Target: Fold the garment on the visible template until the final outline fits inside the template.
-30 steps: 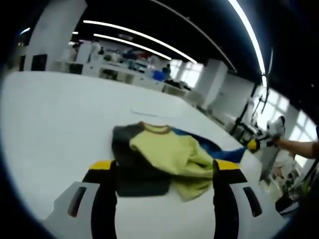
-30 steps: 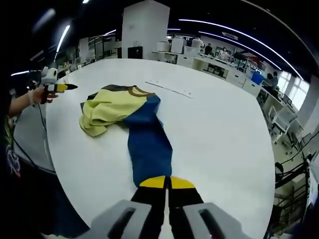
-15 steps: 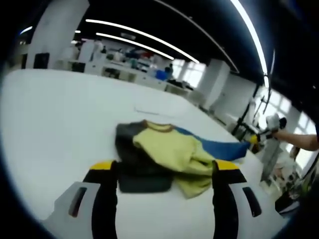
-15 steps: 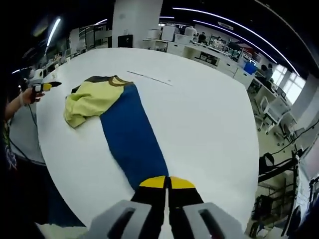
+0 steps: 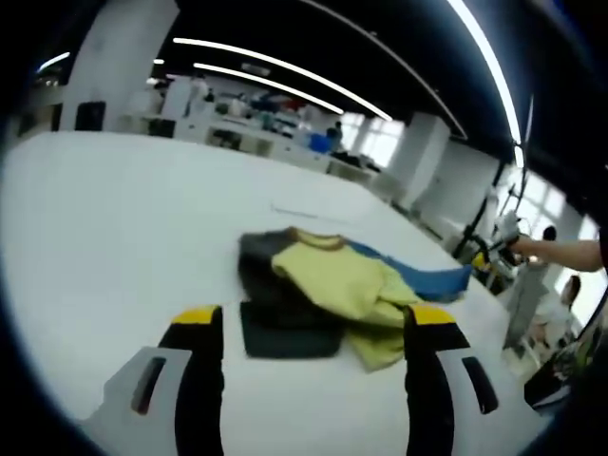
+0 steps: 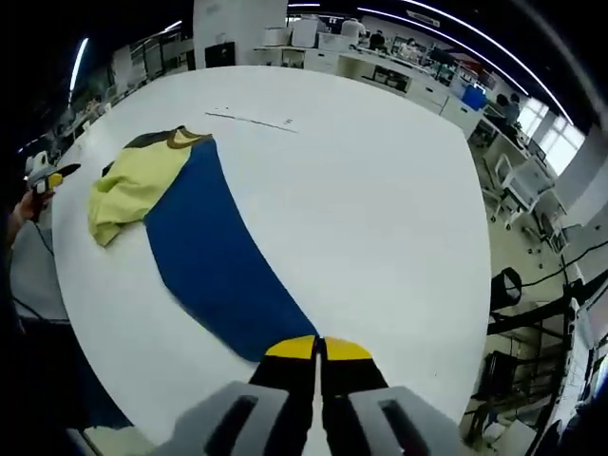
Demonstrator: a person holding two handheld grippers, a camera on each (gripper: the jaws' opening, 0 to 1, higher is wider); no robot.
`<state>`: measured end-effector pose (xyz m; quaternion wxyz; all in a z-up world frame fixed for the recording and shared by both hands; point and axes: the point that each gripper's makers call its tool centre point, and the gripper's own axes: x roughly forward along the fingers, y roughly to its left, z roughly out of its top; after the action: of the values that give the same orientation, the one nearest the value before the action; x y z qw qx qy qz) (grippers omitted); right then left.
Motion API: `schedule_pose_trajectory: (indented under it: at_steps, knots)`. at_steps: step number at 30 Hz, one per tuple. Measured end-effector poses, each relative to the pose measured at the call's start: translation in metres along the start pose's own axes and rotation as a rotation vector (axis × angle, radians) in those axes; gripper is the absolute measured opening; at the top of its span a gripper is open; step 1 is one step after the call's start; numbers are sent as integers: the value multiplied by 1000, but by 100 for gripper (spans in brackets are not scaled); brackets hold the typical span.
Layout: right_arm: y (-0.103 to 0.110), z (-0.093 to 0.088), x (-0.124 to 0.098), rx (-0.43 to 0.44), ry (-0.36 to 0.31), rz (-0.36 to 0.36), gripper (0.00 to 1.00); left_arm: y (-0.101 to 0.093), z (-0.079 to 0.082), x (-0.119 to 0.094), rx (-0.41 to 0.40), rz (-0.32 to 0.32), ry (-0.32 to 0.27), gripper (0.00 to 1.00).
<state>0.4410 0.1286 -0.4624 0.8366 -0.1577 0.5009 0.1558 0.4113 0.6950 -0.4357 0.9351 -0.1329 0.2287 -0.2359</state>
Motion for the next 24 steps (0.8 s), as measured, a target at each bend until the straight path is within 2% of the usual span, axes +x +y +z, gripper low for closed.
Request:
schedule_pose_trajectory:
  at_steps: [5,11,18,24]
  knots:
    - [-7,2,18,15,38,9,0,5,-3,-3,-4,18,10,74]
    - [-13,-12,43,23,118,24,0,9,-6,-3,-9,34,22,74]
    - [-10,-7,56,47,94,35,0,12,-9,1,-15,41,31,74]
    - [-11,-13,66,23,130,30,0,10,-10,4,-18,35,38,73]
